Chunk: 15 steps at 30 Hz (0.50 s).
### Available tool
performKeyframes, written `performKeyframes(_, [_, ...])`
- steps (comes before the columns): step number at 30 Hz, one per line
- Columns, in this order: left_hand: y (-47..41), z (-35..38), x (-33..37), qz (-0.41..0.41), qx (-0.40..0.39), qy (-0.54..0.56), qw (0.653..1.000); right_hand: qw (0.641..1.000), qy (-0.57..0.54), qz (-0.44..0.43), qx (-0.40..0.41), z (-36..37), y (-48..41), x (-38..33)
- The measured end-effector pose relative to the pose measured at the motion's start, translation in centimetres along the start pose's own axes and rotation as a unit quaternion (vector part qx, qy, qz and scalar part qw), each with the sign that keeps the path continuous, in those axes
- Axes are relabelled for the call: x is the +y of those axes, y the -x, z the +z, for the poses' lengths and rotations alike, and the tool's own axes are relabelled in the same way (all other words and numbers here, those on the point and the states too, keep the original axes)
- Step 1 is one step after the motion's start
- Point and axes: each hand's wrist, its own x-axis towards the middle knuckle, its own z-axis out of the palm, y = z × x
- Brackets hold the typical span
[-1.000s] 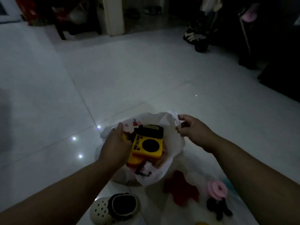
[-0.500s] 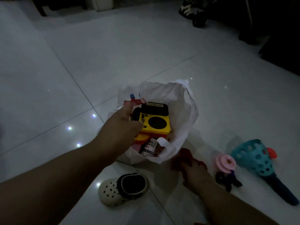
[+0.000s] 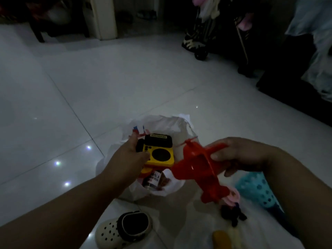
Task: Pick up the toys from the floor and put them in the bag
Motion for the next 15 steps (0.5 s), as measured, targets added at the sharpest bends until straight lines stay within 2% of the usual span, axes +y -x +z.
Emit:
performKeyframes(3, [0.8, -0.2, 0.7, 0.011, 0.006, 0.017, 1.000, 0.995, -0.076, -0.044, 0.049, 2.5, -2.3, -2.6])
performKeyframes(6, [1.4, -0.4, 0.8, 0.008, 0.017, 0.032, 0.999, 0.979, -0.172, -0.013, 0.110, 6.4, -6.9, -2.4])
performKeyframes(8, [1.3, -0.7, 0.2, 0.013, 0.017, 0.025, 0.999, 0.967, -0.210, 0.041, 0.134, 8.8, -9.8, -1.8])
performKeyframes(11, [1.4, -1.0, -0.1, 0.019, 0.011, 0.038, 0.999, 0.949, -0.271, 0.095, 0.134, 11.4, -13.1, -1.3])
performKeyframes(13, [1.5, -0.9, -0.1, 0.023, 0.001, 0.042, 0.999, 0.939, -0.314, 0.078, 0.118, 12.5, -14.7, -1.4])
performKeyframes(15, [1.6, -0.9, -0.1, 0.022, -0.006, 0.038, 0.999, 0.946, -0.295, 0.051, 0.123, 12.9, -15.8, -1.3])
